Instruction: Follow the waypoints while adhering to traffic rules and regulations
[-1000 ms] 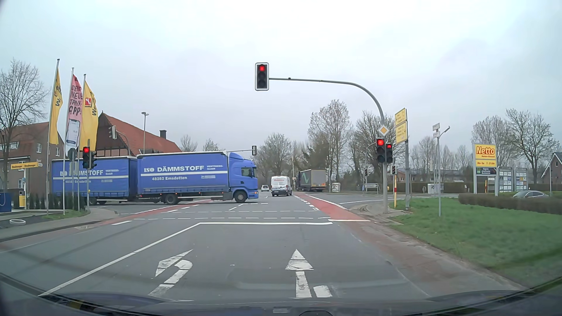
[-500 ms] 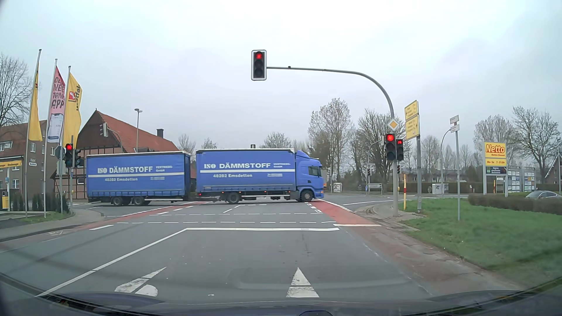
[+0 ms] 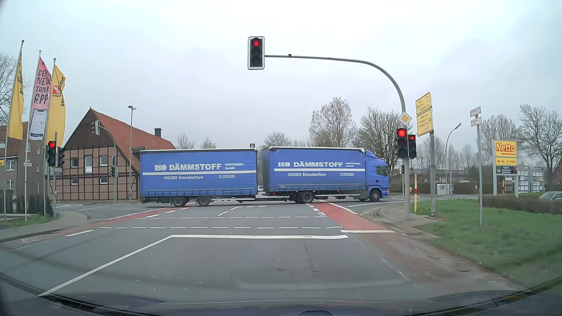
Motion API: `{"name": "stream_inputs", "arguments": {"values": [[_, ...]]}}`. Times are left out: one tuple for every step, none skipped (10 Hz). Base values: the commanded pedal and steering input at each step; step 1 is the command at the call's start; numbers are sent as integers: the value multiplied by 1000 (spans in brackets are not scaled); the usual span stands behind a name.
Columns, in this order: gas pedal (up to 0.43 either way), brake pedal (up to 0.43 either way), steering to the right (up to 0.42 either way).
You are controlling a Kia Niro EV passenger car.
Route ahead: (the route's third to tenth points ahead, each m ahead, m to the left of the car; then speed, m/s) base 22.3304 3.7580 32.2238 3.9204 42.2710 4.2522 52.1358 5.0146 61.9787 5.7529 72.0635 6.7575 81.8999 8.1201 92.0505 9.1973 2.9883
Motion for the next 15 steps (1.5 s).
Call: {"name": "stream_inputs", "arguments": {"values": [[0, 0, -10], [0, 0, -14], [0, 0, -14], [0, 0, -7], [0, 0, 0], [0, 0, 0], [0, 0, 0], [0, 0, 0], [0, 6, 0], [0, 24, 0], [0, 49, 0], [0, 79, 0], [0, 110, 0], [0, 140, 0], [0, 159, 0]]}}
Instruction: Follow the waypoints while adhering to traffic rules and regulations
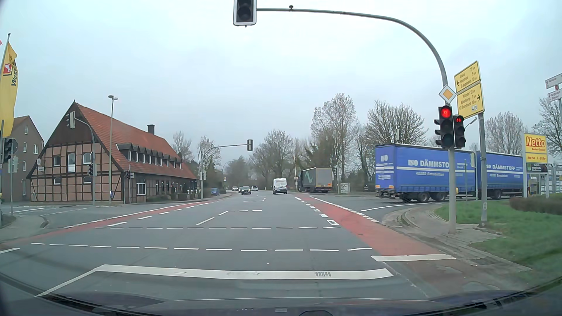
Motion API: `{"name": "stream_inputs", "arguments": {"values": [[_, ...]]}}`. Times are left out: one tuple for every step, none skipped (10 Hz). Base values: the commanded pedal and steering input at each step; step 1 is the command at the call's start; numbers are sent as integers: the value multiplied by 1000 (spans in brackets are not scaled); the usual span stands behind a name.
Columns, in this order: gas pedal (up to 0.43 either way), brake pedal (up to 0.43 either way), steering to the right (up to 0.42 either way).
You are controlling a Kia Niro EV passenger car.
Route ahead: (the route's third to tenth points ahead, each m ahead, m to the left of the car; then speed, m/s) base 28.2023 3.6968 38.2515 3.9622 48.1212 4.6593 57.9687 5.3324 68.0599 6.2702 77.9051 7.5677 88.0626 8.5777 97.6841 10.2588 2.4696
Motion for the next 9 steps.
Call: {"name": "stream_inputs", "arguments": {"values": [[0, 183, -1], [0, 195, -1], [0, 195, -1], [0, 195, -1], [0, 195, -1], [0, 195, -1], [0, 195, -1], [0, 195, -1], [0, 201, -1]]}}
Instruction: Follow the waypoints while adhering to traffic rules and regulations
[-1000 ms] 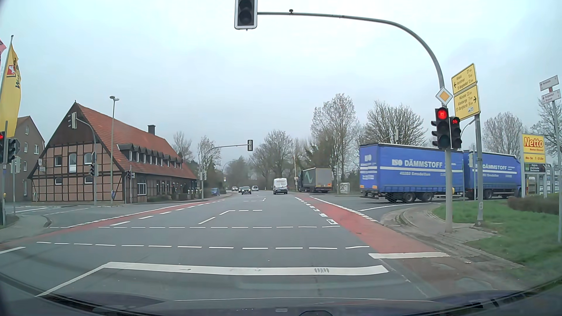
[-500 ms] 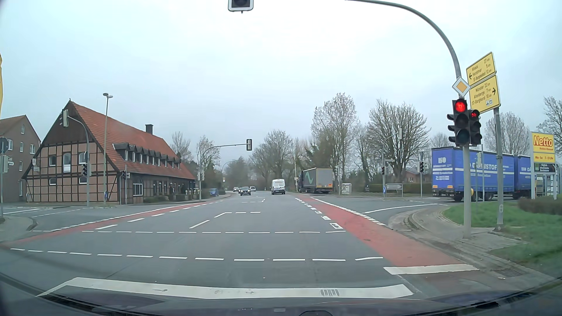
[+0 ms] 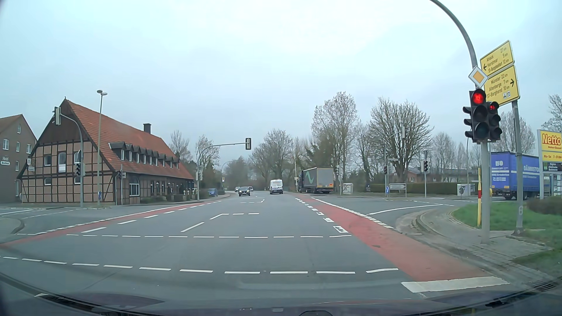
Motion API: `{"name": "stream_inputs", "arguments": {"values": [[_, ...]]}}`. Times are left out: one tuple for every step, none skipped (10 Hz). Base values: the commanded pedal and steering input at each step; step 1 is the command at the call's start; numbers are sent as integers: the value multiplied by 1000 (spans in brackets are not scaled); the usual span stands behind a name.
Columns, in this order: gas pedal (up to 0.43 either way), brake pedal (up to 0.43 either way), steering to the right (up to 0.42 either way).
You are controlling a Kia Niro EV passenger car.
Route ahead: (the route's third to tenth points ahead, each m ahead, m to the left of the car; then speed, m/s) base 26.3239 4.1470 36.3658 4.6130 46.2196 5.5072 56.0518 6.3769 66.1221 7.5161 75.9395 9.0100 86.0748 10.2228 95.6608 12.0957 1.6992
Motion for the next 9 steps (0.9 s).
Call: {"name": "stream_inputs", "arguments": {"values": [[0, 207, -1], [0, 207, -1], [0, 207, -1], [0, 207, -1], [0, 213, -1], [0, 213, -1], [0, 213, -1], [0, 213, -1], [0, 213, -1]]}}
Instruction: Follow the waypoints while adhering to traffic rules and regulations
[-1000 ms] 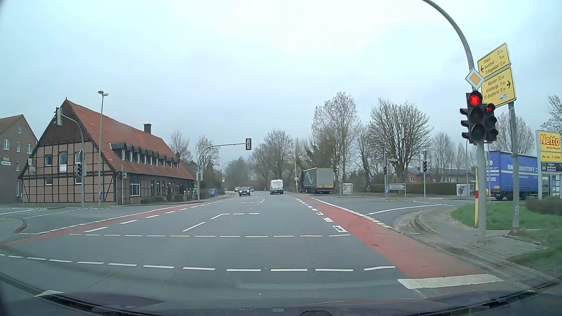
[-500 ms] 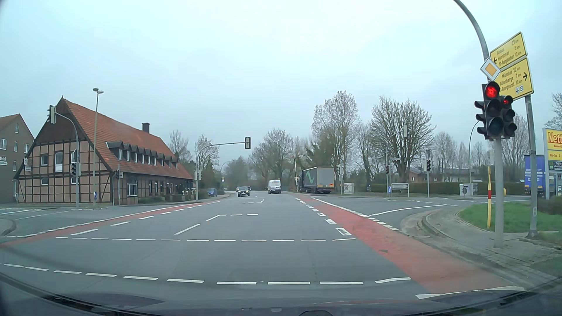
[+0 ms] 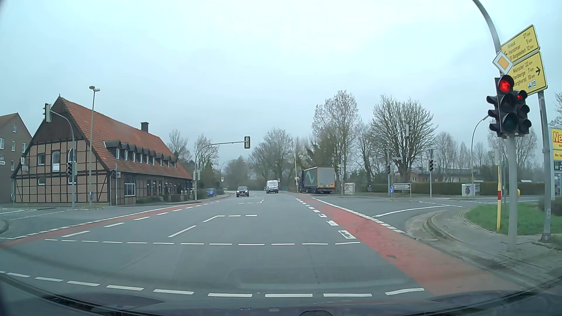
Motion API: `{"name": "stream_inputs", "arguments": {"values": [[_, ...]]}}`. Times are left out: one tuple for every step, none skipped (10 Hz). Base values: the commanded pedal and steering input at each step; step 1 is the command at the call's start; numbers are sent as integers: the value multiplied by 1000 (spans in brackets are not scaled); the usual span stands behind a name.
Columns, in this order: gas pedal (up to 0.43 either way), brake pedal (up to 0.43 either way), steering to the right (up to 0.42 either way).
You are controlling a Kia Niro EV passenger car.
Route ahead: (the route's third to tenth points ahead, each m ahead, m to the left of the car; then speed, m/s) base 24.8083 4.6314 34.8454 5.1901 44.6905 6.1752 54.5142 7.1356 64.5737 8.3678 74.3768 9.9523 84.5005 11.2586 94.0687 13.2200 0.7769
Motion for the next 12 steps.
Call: {"name": "stream_inputs", "arguments": {"values": [[0, 213, -1], [0, 213, -1], [0, 213, -1], [0, 213, -1], [0, 213, -1], [0, 207, -1], [0, 213, -1], [0, 220, -1], [0, 226, -1], [0, 244, -1], [0, 287, -1], [0, 341, -1]]}}
